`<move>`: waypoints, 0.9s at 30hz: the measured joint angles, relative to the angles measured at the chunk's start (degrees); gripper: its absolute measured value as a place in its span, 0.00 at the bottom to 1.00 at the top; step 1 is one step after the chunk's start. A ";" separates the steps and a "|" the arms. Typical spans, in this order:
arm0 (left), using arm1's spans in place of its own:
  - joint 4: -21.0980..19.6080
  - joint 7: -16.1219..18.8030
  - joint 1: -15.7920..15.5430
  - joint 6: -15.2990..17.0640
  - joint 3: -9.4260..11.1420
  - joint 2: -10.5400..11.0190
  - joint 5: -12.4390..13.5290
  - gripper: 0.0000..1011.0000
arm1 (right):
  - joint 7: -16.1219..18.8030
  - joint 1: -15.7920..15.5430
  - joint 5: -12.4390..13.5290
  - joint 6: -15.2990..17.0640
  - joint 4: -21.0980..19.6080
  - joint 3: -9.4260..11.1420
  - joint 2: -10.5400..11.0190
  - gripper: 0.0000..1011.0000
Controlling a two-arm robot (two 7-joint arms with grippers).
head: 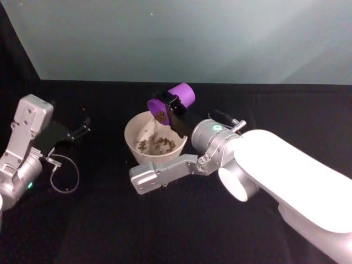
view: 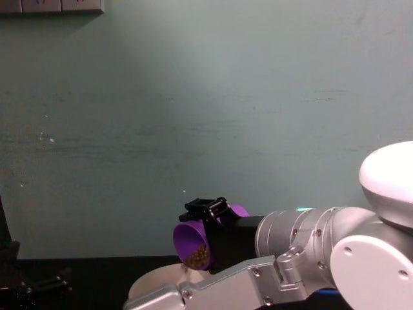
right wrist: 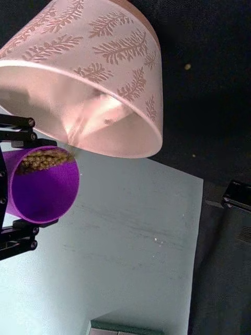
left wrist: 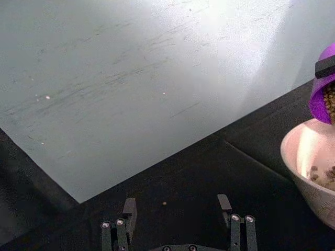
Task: Pick up the cup and pour the mung beans from the cup into the bowl.
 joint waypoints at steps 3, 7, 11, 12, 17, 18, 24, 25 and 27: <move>0.00 0.00 0.00 0.00 0.00 0.00 0.00 0.99 | 0.05 -0.02 -0.06 -0.01 0.00 -0.06 -0.04 0.73; 0.00 0.00 0.00 0.00 0.00 0.00 0.00 0.99 | 0.10 -0.04 -0.09 -0.02 0.00 -0.07 -0.06 0.73; 0.00 0.00 0.00 0.00 0.00 0.00 0.00 0.99 | 0.17 -0.05 -0.09 -0.02 -0.02 -0.06 -0.07 0.73; 0.00 0.00 0.00 0.00 0.00 0.00 0.00 0.99 | 0.19 -0.05 -0.10 -0.02 -0.02 -0.06 -0.08 0.73; 0.00 0.00 0.00 0.00 0.00 0.00 0.00 0.99 | 0.26 -0.03 -0.39 0.01 0.00 -0.23 -0.06 0.73; 0.00 0.00 0.00 0.00 0.00 0.00 0.00 0.99 | 0.28 -0.03 -0.45 0.02 0.00 -0.25 -0.04 0.73; 0.00 0.00 0.00 0.00 0.00 0.00 0.00 0.99 | 0.47 0.00 -0.61 0.07 -0.16 -0.31 0.04 0.73; 0.00 0.00 0.00 0.00 0.00 0.00 0.00 0.99 | 0.49 0.00 -0.67 0.10 -0.21 -0.34 0.06 0.73; 0.00 0.00 0.00 0.00 0.00 0.00 0.00 0.99 | 0.50 0.00 -0.76 0.14 -0.22 -0.39 0.06 0.73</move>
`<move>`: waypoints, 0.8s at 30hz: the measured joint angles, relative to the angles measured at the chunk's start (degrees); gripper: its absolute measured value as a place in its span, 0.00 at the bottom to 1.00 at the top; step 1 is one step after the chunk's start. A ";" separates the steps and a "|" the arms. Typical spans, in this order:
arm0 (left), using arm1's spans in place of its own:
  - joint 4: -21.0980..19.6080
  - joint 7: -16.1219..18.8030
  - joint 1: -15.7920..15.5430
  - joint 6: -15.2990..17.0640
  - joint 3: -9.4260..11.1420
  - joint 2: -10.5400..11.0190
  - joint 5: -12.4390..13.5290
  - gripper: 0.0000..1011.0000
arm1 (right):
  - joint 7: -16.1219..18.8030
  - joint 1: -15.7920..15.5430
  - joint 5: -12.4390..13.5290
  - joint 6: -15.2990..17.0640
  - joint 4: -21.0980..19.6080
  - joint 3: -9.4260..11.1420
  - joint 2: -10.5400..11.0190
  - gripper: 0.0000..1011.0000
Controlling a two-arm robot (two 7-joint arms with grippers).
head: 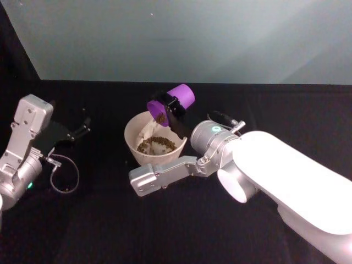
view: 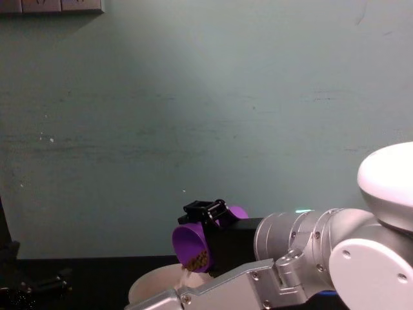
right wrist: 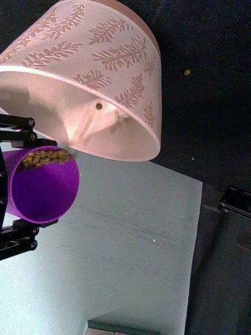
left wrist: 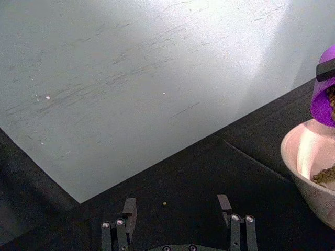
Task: Pick up the cup and pour the mung beans from the cup into the bowl.
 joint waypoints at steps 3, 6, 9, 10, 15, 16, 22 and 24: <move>0.00 0.00 0.00 0.00 0.00 0.00 0.00 0.99 | 0.00 0.01 -0.26 0.11 0.00 -0.11 -0.03 0.73; 0.00 0.00 0.00 0.00 0.00 0.00 0.00 0.99 | 0.04 0.05 -0.46 0.24 0.00 -0.19 -0.03 0.73; 0.00 0.00 0.00 0.00 0.00 0.00 0.00 0.99 | 0.04 0.09 -0.79 0.36 -0.02 -0.31 -0.03 0.73; 0.00 0.00 0.00 0.00 0.00 0.00 0.00 0.99 | 0.04 0.09 -0.79 0.36 -0.02 -0.31 -0.03 0.73; 0.00 0.00 0.00 0.00 0.00 0.00 0.00 0.99 | 0.13 0.20 -1.36 0.53 -0.06 -0.55 0.03 0.73; 0.00 0.00 0.00 0.00 0.00 0.00 0.00 0.99 | 0.14 0.22 -1.47 0.58 -0.06 -0.59 0.04 0.73; 0.00 0.00 0.00 0.00 0.00 0.00 0.00 0.99 | 0.23 0.43 -2.73 0.82 -0.10 -1.24 0.16 0.73; 0.00 0.00 0.00 0.00 0.00 0.00 0.00 0.99 | 0.28 0.53 -3.25 0.94 -0.15 -1.50 0.23 0.73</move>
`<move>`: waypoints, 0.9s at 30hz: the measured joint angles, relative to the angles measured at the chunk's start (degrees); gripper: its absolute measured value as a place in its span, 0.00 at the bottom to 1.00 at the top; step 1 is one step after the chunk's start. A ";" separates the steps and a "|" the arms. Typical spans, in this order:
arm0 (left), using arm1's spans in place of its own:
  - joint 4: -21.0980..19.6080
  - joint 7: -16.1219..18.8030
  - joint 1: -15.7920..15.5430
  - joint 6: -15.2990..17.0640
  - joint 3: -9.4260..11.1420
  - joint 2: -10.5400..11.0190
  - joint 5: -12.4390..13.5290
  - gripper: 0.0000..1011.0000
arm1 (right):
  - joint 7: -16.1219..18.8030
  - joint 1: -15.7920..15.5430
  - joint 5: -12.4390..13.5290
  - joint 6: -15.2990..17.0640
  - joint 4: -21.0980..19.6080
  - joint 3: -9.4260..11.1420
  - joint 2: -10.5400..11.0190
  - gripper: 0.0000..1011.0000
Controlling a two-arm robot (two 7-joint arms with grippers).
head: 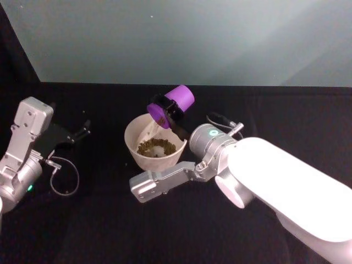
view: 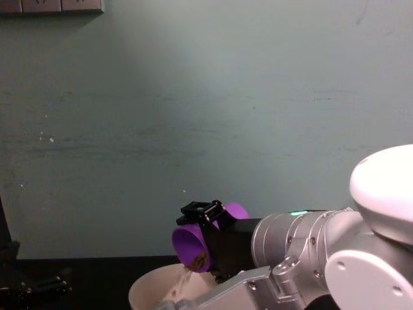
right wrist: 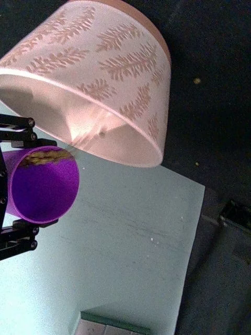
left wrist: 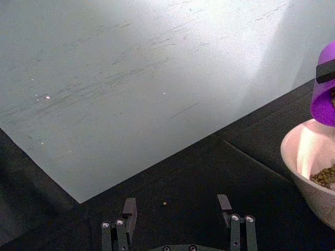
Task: Pick up the cup and pour the mung beans from the cup into the bowl.
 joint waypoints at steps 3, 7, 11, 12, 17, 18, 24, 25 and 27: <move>0.00 0.00 0.00 0.00 0.00 0.00 0.00 0.99 | 0.54 0.58 -2.94 0.88 -0.13 -1.50 0.29 0.73; 0.00 0.00 0.00 0.00 0.00 0.00 0.00 0.99 | 1.76 1.62 -8.26 2.36 -0.41 -4.37 0.71 0.73; 0.00 0.00 0.00 0.00 0.00 0.00 0.00 0.99 | 2.98 2.29 -12.26 3.25 -0.63 -6.42 0.93 0.73; 0.00 0.00 0.00 0.00 0.00 0.00 0.00 0.99 | 3.31 2.47 -13.48 3.50 -0.66 -6.95 0.96 0.73; 0.00 0.00 0.00 0.00 0.00 0.00 0.00 0.99 | 4.28 2.89 -16.78 4.06 -0.78 -8.26 1.05 0.73; 0.00 0.00 0.00 0.00 0.00 0.00 0.00 0.99 | 4.40 2.94 -17.26 4.16 -0.80 -8.41 1.06 0.73; 0.00 0.00 0.00 0.00 0.00 0.00 0.00 0.99 | 5.44 3.36 -21.13 4.65 -0.85 -9.62 1.12 0.73; 0.00 0.00 0.00 0.00 0.00 0.00 0.00 0.99 | 5.69 3.46 -21.84 4.67 -0.85 -9.85 1.14 0.73; 0.00 0.00 0.00 0.00 0.00 0.00 0.00 0.99 | 5.85 3.52 -22.37 4.68 -0.90 -9.98 1.15 0.73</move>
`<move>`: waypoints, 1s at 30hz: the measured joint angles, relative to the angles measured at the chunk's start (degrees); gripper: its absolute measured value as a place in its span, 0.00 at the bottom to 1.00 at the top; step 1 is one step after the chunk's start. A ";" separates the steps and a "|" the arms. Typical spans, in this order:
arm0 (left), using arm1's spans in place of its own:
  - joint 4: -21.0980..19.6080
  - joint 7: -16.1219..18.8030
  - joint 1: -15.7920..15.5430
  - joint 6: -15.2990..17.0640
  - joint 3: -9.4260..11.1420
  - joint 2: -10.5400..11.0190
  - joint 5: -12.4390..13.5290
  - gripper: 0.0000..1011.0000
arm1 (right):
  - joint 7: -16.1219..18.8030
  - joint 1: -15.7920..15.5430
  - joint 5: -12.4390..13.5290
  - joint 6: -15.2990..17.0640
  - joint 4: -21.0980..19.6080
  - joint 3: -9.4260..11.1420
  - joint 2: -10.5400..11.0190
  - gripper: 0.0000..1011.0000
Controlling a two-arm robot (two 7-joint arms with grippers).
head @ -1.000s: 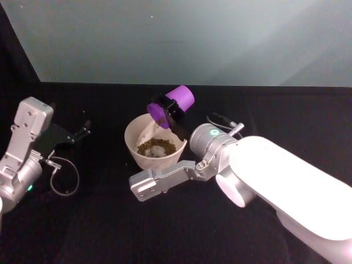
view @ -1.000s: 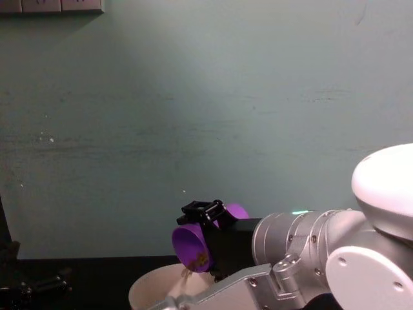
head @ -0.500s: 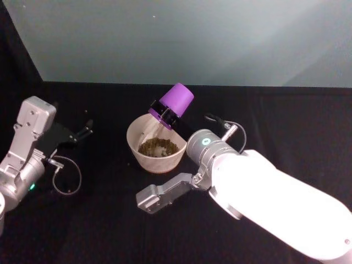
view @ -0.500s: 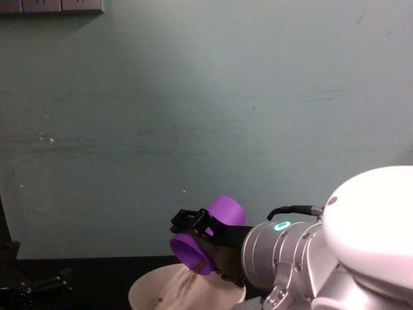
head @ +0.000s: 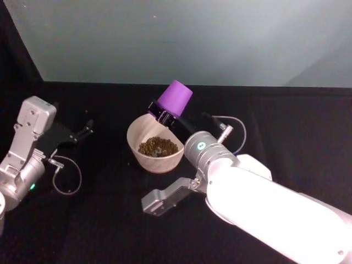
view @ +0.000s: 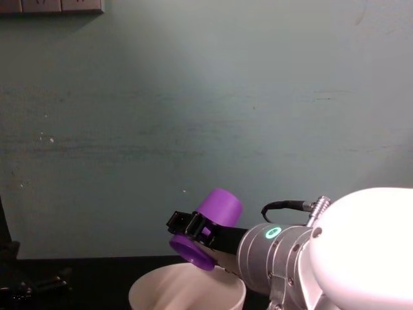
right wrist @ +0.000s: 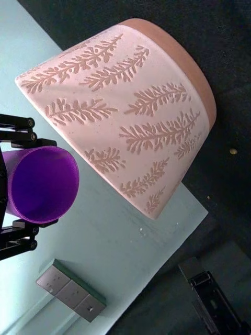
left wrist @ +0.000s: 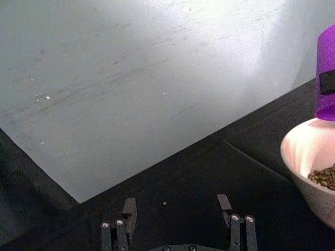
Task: Pick up the cup and pour the mung beans from the cup into the bowl.
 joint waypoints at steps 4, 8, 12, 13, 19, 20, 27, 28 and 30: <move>0.00 0.00 0.00 0.00 0.00 0.00 0.00 0.99 | 0.24 0.04 -0.75 0.02 -0.10 -0.12 0.00 0.73; 0.00 0.00 0.00 0.00 0.00 0.00 0.00 0.99 | 0.30 0.02 -0.99 0.02 -0.15 -0.10 -0.04 0.73; 0.00 0.00 0.00 0.00 0.00 0.00 0.00 0.99 | 0.57 -0.02 -1.32 -0.04 -0.35 -0.05 0.04 0.73; 0.00 0.00 0.00 0.00 0.00 0.00 0.00 0.99 | 0.61 -0.02 -1.40 -0.06 -0.36 -0.05 0.04 0.73; 0.00 0.00 0.00 0.00 0.00 0.00 0.00 0.99 | 0.97 0.12 -2.34 -0.16 -0.43 -0.38 0.09 0.73; 0.00 0.00 0.00 0.00 0.00 0.00 0.00 0.99 | 1.08 0.17 -2.68 -0.18 -0.44 -0.52 0.15 0.73; 0.00 0.00 0.00 0.00 0.00 0.00 0.00 0.99 | 1.23 0.26 -3.25 -0.24 -0.44 -0.74 0.11 0.73; 0.00 0.00 0.00 0.00 0.00 0.00 0.00 0.99 | 1.24 0.26 -3.25 -0.25 -0.44 -0.74 0.10 0.73; 0.00 0.00 0.00 0.00 0.00 0.00 0.00 0.99 | 1.24 0.26 -3.25 -0.25 -0.44 -0.73 0.09 0.73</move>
